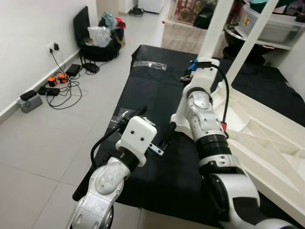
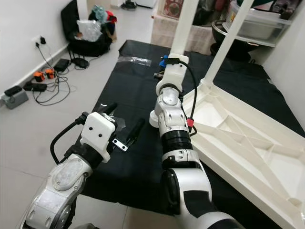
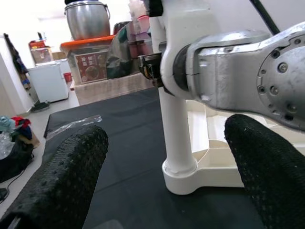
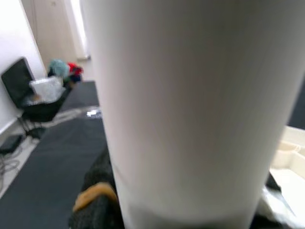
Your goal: Building children table
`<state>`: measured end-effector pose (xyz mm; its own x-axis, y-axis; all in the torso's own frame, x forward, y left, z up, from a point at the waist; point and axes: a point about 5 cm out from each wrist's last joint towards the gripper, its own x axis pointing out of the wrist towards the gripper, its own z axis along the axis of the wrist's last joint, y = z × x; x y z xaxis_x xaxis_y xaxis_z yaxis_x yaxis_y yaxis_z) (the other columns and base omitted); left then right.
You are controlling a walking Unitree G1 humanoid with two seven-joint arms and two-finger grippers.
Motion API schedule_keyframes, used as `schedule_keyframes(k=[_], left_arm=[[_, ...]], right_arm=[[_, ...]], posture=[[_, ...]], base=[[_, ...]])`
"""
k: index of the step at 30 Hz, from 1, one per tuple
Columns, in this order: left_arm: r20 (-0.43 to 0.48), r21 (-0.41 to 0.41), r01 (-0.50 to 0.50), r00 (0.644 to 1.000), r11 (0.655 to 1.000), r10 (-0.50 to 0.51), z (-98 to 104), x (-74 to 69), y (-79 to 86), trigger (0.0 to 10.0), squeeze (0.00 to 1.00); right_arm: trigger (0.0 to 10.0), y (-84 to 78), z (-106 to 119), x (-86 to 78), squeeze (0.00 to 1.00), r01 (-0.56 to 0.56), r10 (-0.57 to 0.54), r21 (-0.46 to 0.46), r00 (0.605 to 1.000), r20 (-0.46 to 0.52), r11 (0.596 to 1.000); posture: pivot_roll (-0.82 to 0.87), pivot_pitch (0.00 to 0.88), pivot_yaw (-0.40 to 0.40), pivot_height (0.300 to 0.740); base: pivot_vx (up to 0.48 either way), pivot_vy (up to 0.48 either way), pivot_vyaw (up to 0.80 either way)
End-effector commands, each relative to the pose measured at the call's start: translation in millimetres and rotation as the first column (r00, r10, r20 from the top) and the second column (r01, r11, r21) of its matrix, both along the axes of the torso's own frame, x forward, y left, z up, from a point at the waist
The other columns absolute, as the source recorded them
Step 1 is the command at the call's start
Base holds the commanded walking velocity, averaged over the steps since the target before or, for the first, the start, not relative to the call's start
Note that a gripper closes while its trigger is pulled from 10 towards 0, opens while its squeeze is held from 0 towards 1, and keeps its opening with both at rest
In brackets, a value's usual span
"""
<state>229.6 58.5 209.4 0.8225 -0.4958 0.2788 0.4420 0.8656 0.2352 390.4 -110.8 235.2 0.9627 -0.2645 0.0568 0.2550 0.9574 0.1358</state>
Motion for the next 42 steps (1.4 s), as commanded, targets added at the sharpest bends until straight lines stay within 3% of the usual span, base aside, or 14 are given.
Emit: schedule_keyframes(k=[1,2,5,6,12,13,16,20,23,30,31,38,39,42], left_arm=[[-0.001,-0.004,0.013,1.0,1.0,-0.013,0,-1.1,-2.4,10.0,0.0],[-0.002,-0.003,0.012,1.0,1.0,-0.012,-1,-0.9,-2.4,10.0,0.0],[-0.002,-0.002,0.01,1.0,1.0,-0.01,-1,-0.7,-2.2,10.0,0.0],[-0.002,-0.002,0.009,1.0,1.0,-0.009,0,-0.6,-2.2,10.0,0.0],[-0.004,-0.004,0.008,1.0,1.0,-0.008,0,-0.5,-2.1,10.0,0.0],[-0.003,-0.004,0.008,1.0,1.0,-0.008,0,-0.5,-2.2,10.0,0.0],[-0.002,-0.004,0.006,1.0,1.0,-0.006,0,0.2,-1.4,10.0,0.0],[-0.002,-0.006,0.006,1.0,1.0,-0.006,0,0.5,-1.4,10.0,0.0],[-0.002,-0.008,0.008,1.0,1.0,-0.008,0,0.3,-2.3,10.0,0.0],[-0.002,-0.009,0.006,1.0,1.0,-0.006,1,-0.2,-2.4,10.0,0.0],[-0.003,-0.01,0.009,1.0,1.0,-0.009,1,-1.6,-3.2,10.0,0.0],[-0.003,-0.011,0.01,1.0,1.0,-0.01,2,-2.5,-4.4,10.0,0.0],[-0.003,-0.012,0.008,1.0,1.0,-0.008,2,-2.6,-4.5,10.0,0.0],[-0.003,-0.012,0.005,1.0,1.0,-0.005,2,-2.6,-4.1,10.0,0.0]], right_arm=[[0.9,6.4,-3,-3.8,0.0,0.016,-0.015,0.042,0.999,-0.031,0.999],[10.0,14.5,0,-4.2,0.0,-0.001,0.003,0.05,1.0,-0.024,0.999],[10.0,28.5,6,-1.7,0.0,-0.078,0.078,0.071,0.997,0.009,0.994],[10.0,33.4,11,-0.7,1.0,-0.13,0.127,0.061,0.991,0.048,0.99],[10.0,40.9,28,1.8,1.0,-0.268,0.264,0.028,0.958,0.112,0.963],[10.0,40.6,32,5.2,0.0,-0.325,0.324,-0.004,0.939,0.113,0.946],[10.0,42.8,37,10.4,0.0,-0.709,0.71,-0.044,0.697,0.102,0.703],[10.0,40.7,35,4.5,0.0,-0.847,0.849,-0.075,0.519,0.097,0.527],[10.0,36.0,23,-6.6,0.0,-0.961,0.973,-0.156,0.221,0.063,0.229],[10.0,46.3,16,-9.8,0.0,-0.99,0.994,-0.108,0.081,0.067,0.088],[10.0,63.1,9,-12.0,0.0,-0.999,0.997,-0.049,-0.019,0.073,-0.015],[10.0,76.0,4,-14.0,0.0,-0.997,0.995,-0.027,-0.076,0.059,-0.075],[0.0,77.8,4,-14.1,0.0,-0.996,0.995,-0.028,-0.083,0.056,-0.081],[0.0,76.5,7,-10.2,0.0,-0.999,0.998,-0.047,-0.015,0.062,-0.012]], posture=[[0.09,0.041,-0.13,0.74],[0.09,0.041,-0.132,0.74],[0.09,0.043,-0.135,0.74],[0.09,0.045,-0.134,0.74],[0.09,0.047,-0.132,0.74],[0.09,0.048,-0.135,0.74],[0.09,0.05,-0.137,0.74],[0.09,0.05,-0.137,0.74],[0.09,0.051,-0.137,0.74],[0.09,0.06,-0.139,0.74],[0.1,0.064,-0.143,0.74],[0.1,0.068,-0.149,0.74],[0.11,0.069,-0.151,0.74],[0.11,0.069,-0.153,0.74]], base=[[0.0,0.0,0.0],[0.0,0.0,0.0],[0.0,0.0,0.0],[0.0,0.0,0.0],[0.0,0.0,0.0],[0.0,0.0,0.0],[0.0,0.0,0.0],[0.0,0.0,0.0],[0.0,0.0,0.0],[0.0,0.0,0.0],[0.0,0.0,0.0],[0.0,0.0,0.0],[0.0,0.0,0.0],[0.0,0.0,0.0]])
